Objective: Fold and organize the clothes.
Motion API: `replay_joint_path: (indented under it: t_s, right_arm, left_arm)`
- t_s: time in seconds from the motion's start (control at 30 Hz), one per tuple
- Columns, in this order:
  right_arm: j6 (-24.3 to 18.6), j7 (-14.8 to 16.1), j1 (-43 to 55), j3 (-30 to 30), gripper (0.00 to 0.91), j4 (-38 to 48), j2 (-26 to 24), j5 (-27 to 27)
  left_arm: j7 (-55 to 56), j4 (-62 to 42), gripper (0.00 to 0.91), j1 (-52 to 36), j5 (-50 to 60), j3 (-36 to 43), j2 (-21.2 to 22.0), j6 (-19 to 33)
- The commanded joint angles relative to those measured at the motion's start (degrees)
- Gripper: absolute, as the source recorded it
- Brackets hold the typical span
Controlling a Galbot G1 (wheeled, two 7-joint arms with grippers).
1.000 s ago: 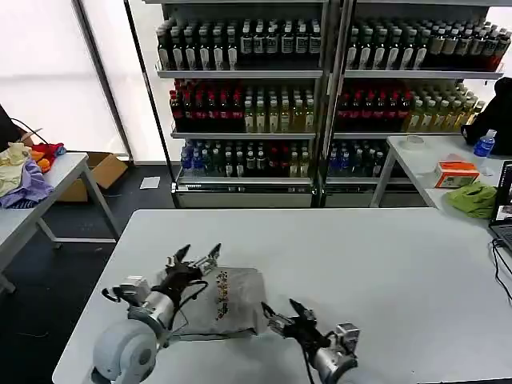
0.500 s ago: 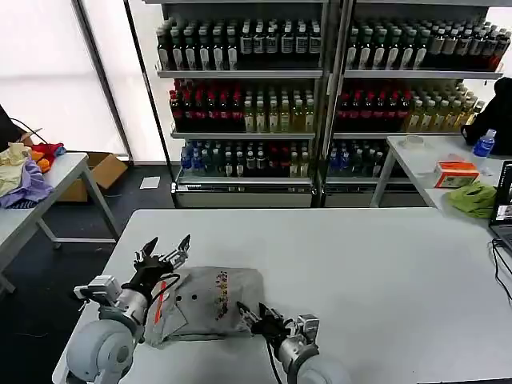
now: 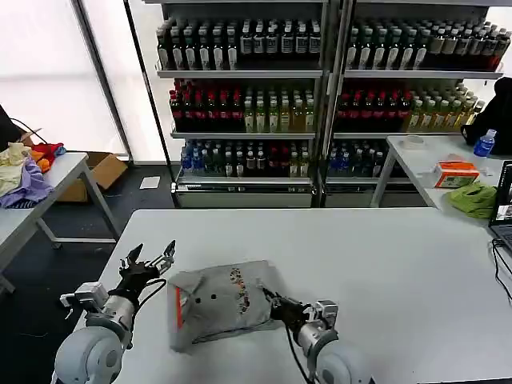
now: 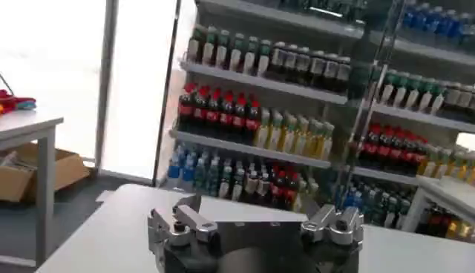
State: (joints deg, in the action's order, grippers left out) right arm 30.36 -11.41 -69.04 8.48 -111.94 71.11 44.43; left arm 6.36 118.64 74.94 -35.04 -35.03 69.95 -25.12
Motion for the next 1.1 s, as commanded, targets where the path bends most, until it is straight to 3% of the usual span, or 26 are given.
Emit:
replay_joint_path:
  t_s: [0.03,0.2,0.23,0.27,0.43,0.47,0.5,0.63,0.77,0.9,0.93,1.1]
  right_arm:
    - [2.8,0.6,-5.8,10.6,0.000,-4.0,-9.2,3.7]
    - [2.8,1.1,-12.2,18.1,0.000,-5.2,-9.9,4.3]
    - [2.8,1.0,-12.5,18.8,0.000,-5.3,-9.3,2.0]
    - [2.8,1.4,-12.9,19.4,0.907,-5.6,-8.1,-0.5]
    - [2.8,3.4,-14.3,21.6,0.907,-7.9,-5.8,-12.7]
    - [2.8,2.7,-14.5,22.0,0.907,-8.3,-5.8,-13.5]
    - [2.8,3.9,-15.2,23.5,0.907,-10.2,-5.5,-15.4]
    - [2.7,3.9,-15.8,23.2,0.907,-15.8,-5.7,-16.0]
    - [0.3,2.9,-11.0,16.4,0.907,-15.3,-4.3,-17.2]
    - [-2.7,1.5,-2.1,3.5,0.907,-10.1,-1.6,-22.7]
    - [-2.9,-0.1,0.1,1.0,0.907,-7.1,0.5,-24.2]
    - [-5.7,-2.1,1.7,-2.7,0.907,0.6,4.6,-26.8]
  left_arm:
    - [-0.4,-0.2,0.907,2.3,-0.7,-2.1,0.0,0.3]
    - [-0.6,-0.2,0.907,2.4,-0.7,-1.8,0.2,0.5]
    - [-0.6,-0.3,0.907,2.3,-0.7,-1.5,0.3,0.6]
    - [-0.6,-0.5,0.907,2.2,-0.6,-1.3,0.3,0.6]
    - [-0.6,-0.4,0.907,1.9,-0.7,0.1,0.7,0.3]
    - [-0.5,-0.2,0.907,1.9,-0.3,0.3,0.8,0.2]
    - [-0.5,0.0,0.907,1.9,-0.2,0.4,0.7,0.2]
    - [-0.6,0.8,0.907,2.2,0.0,0.5,0.5,0.1]
    - [-0.6,1.4,0.907,2.3,0.0,0.5,0.3,0.1]
    - [-0.6,1.4,0.907,2.3,0.1,0.7,0.3,0.1]
    - [-0.6,1.4,0.907,2.3,0.5,0.7,0.3,0.1]
    - [-0.7,1.6,0.907,3.1,0.8,0.2,0.7,0.3]
